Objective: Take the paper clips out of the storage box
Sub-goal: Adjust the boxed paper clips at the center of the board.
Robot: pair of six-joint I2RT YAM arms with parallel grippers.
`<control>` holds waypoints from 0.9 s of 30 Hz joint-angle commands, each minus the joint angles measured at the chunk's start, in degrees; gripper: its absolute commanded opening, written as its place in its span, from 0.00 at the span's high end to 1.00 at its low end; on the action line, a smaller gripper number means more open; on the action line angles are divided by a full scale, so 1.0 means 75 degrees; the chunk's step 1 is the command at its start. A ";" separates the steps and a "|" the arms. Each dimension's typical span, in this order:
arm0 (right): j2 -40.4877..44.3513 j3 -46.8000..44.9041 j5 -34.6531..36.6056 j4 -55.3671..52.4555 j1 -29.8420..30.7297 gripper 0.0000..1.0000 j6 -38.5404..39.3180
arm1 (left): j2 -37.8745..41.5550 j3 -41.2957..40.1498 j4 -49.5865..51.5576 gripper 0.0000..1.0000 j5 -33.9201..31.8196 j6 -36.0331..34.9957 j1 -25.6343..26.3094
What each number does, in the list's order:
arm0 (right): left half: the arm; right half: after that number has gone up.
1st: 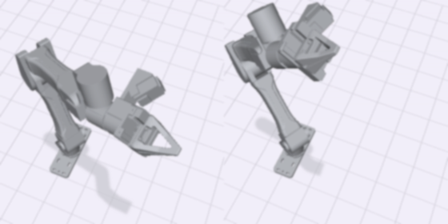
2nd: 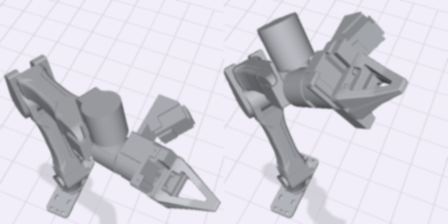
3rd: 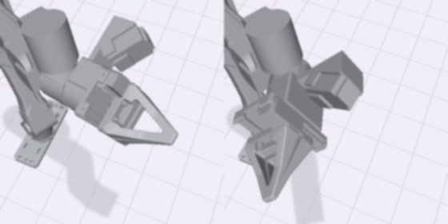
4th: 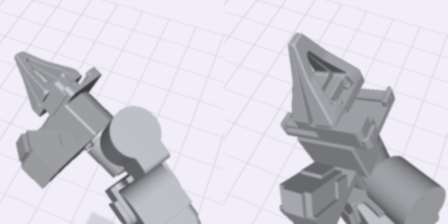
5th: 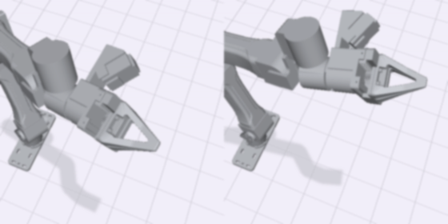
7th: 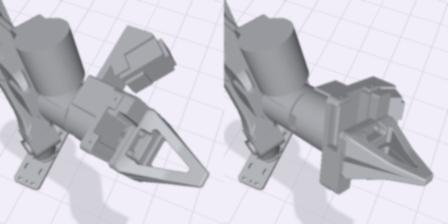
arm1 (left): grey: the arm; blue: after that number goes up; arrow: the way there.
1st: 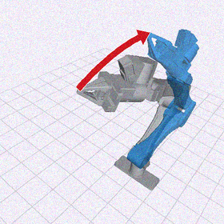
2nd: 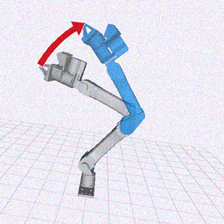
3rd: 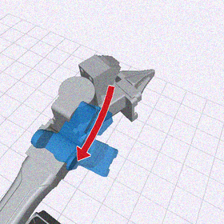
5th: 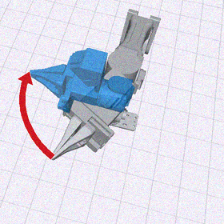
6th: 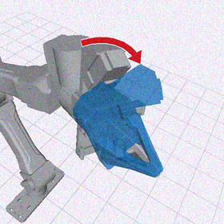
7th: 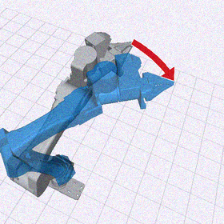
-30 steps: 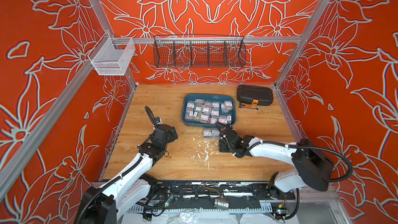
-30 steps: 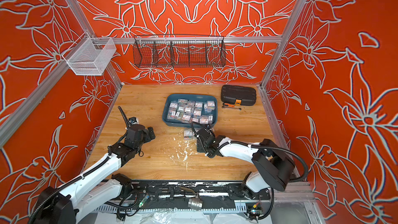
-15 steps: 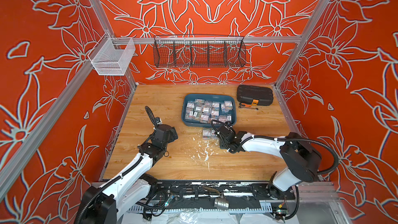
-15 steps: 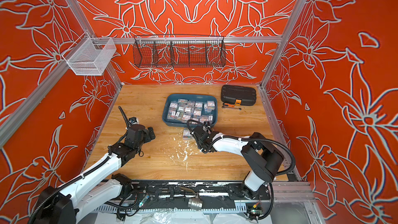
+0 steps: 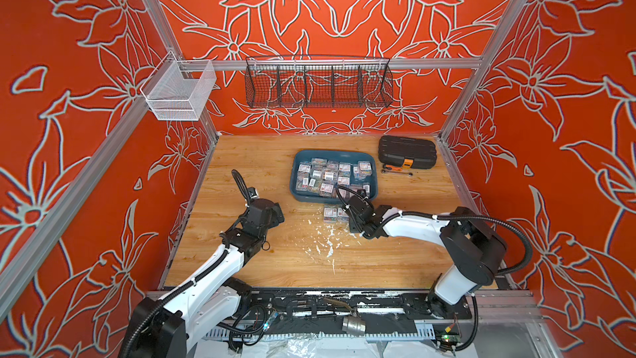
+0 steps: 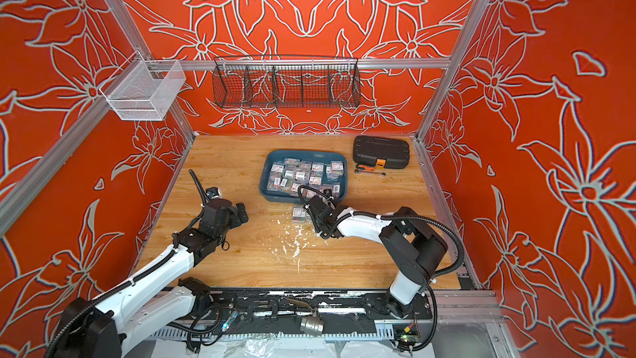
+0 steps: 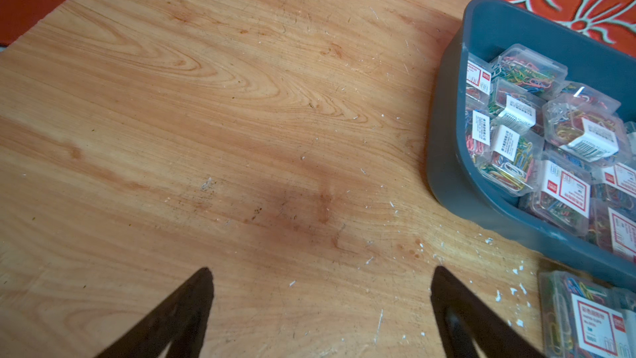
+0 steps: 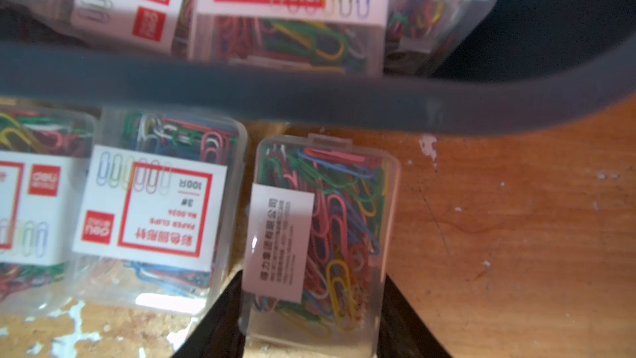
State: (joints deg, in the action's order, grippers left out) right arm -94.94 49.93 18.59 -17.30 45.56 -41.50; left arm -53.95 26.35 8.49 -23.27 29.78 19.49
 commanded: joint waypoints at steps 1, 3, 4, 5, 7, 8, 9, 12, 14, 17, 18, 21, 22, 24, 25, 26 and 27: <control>-0.0154 0.0049 -0.0174 0.0065 -0.0078 0.42 0.0141 | 0.0022 0.0025 -0.0034 0.04 -0.0035 0.0048 -0.0032; -0.0090 -0.0029 -0.0288 0.0236 -0.0092 0.39 0.0174 | -0.0012 0.0037 -0.0042 0.04 -0.0007 0.0023 -0.0032; -0.0052 -0.0047 -0.0343 0.0284 -0.0087 0.38 0.0189 | -0.0029 0.0049 -0.0036 0.04 -0.0003 0.0020 -0.0026; -0.0045 -0.0037 -0.0369 0.0279 -0.0104 0.37 0.0206 | -0.0042 0.0060 -0.0014 0.04 -0.0025 0.0028 -0.0032; -0.0007 0.0004 -0.0369 0.0205 -0.0126 0.36 0.0218 | -0.0065 0.0084 0.0005 0.04 -0.0039 0.0044 -0.0033; 0.0021 0.0019 -0.0362 0.0151 -0.0135 0.36 0.0235 | -0.0071 0.0085 0.0005 0.04 -0.0048 0.0044 -0.0032; 0.0074 0.0034 -0.0362 0.0083 -0.0140 0.36 0.0247 | -0.0060 0.0065 0.0005 0.04 -0.0039 0.0049 -0.0032; 0.0418 -0.0088 -0.0349 -0.0011 -0.0150 0.37 0.0193 | -0.0008 0.0046 0.0000 0.04 -0.0056 0.0060 -0.0032; 0.0754 -0.0354 -0.0273 0.0026 -0.0145 0.38 0.0118 | -0.0022 0.0046 -0.0013 0.04 -0.0048 0.0051 -0.0032; 0.1244 -0.0707 -0.0056 -0.0019 -0.0168 0.39 -0.0008 | -0.0058 0.0061 -0.0030 0.04 -0.0020 0.0026 -0.0032; 0.1385 -0.0770 0.0010 -0.0090 -0.0190 0.39 -0.0041 | -0.0086 0.0075 -0.0005 0.04 -0.0026 0.0047 -0.0032; 0.1603 -0.0951 0.0161 -0.0040 -0.0318 0.40 -0.0022 | -0.0102 0.0097 0.0008 0.04 -0.0040 0.0058 -0.0032; 0.1597 -0.0974 0.0175 -0.0034 -0.0413 0.41 -0.0013 | -0.0095 0.0096 0.0005 0.04 -0.0037 0.0056 -0.0032; 0.1550 -0.0936 0.0073 -0.0104 -0.0603 0.42 0.0027 | -0.0084 0.0090 0.0005 0.04 -0.0049 0.0067 -0.0032; 0.1538 -0.0948 0.0064 -0.0077 -0.0664 0.42 0.0046 | -0.0084 0.0082 0.0005 0.04 -0.0050 0.0071 -0.0032; 0.1549 -0.0970 0.0073 -0.0036 -0.0709 0.42 0.0048 | -0.0090 0.0081 0.0005 0.04 -0.0040 0.0064 -0.0032; 0.1557 -0.0985 0.0054 0.0023 -0.0768 0.42 0.0070 | -0.0097 0.0086 -0.0005 0.04 -0.0036 0.0055 -0.0032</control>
State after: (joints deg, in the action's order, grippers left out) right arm -83.44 43.40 17.63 -16.84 40.75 -40.32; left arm -54.46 26.35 8.49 -23.22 29.63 19.49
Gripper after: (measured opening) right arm 0.580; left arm 0.960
